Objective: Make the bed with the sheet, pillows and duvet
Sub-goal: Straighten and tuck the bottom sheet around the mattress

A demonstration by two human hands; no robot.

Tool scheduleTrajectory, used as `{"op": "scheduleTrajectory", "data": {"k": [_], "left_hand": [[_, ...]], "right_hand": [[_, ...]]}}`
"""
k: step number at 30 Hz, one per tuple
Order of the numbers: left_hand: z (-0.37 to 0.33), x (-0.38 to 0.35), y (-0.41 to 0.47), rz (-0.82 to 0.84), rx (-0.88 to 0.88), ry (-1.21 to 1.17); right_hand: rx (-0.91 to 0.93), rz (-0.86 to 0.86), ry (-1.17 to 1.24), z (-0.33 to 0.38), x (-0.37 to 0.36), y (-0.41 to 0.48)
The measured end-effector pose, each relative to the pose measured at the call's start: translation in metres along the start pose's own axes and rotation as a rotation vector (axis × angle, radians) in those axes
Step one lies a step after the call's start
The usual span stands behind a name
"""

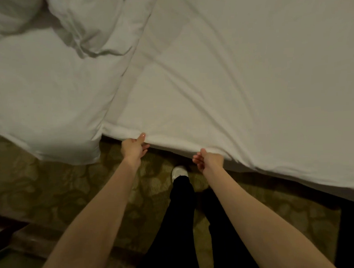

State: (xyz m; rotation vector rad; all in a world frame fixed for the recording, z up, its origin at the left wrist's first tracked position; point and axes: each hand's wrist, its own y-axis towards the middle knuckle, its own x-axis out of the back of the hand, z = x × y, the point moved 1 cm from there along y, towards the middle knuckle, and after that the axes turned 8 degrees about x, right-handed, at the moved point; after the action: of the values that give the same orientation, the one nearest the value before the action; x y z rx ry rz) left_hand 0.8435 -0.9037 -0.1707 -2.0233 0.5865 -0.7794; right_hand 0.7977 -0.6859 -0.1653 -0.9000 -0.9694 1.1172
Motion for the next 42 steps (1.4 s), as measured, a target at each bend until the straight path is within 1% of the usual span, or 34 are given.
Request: {"op": "scheduleTrajectory", "data": {"k": [6, 11, 14, 18, 21, 24, 26, 30, 35, 38, 42], "left_hand": [[0.006, 0.014, -0.013, 0.018, -0.083, -0.001], [0.007, 0.027, -0.005, 0.012, -0.145, 0.073], [0.010, 0.020, 0.004, -0.035, -0.177, 0.157], [0.011, 0.011, 0.016, -0.105, -0.120, 0.162], [0.001, 0.021, 0.023, -0.070, -0.001, 0.010], [-0.017, 0.035, 0.029, -0.066, 0.025, -0.154], [-0.025, 0.040, 0.036, -0.063, 0.032, -0.192], [-0.039, 0.042, 0.047, -0.158, -0.032, -0.138], [-0.033, 0.064, 0.051, -0.144, -0.082, -0.049], [-0.027, 0.081, 0.059, -0.182, -0.148, 0.015], [-0.028, 0.075, 0.066, -0.222, -0.149, 0.063]], "right_hand": [[0.021, 0.062, 0.014, 0.002, 0.004, -0.009], [0.051, 0.123, 0.061, -0.018, 0.006, -0.025], [0.036, 0.128, -0.005, -0.010, 0.004, -0.019], [0.006, 0.125, -0.153, 0.000, -0.001, -0.003], [-0.067, 0.181, -0.205, -0.005, 0.002, -0.003], [-0.073, 0.282, -0.103, -0.009, 0.002, -0.005], [-0.070, 0.319, -0.042, -0.008, 0.000, -0.006], [-0.033, 0.258, -0.034, -0.007, -0.003, -0.003], [0.017, 0.227, -0.090, -0.009, -0.002, -0.002], [0.023, 0.217, -0.109, -0.008, 0.000, -0.004], [0.010, 0.215, -0.201, -0.004, 0.000, -0.003]]}}
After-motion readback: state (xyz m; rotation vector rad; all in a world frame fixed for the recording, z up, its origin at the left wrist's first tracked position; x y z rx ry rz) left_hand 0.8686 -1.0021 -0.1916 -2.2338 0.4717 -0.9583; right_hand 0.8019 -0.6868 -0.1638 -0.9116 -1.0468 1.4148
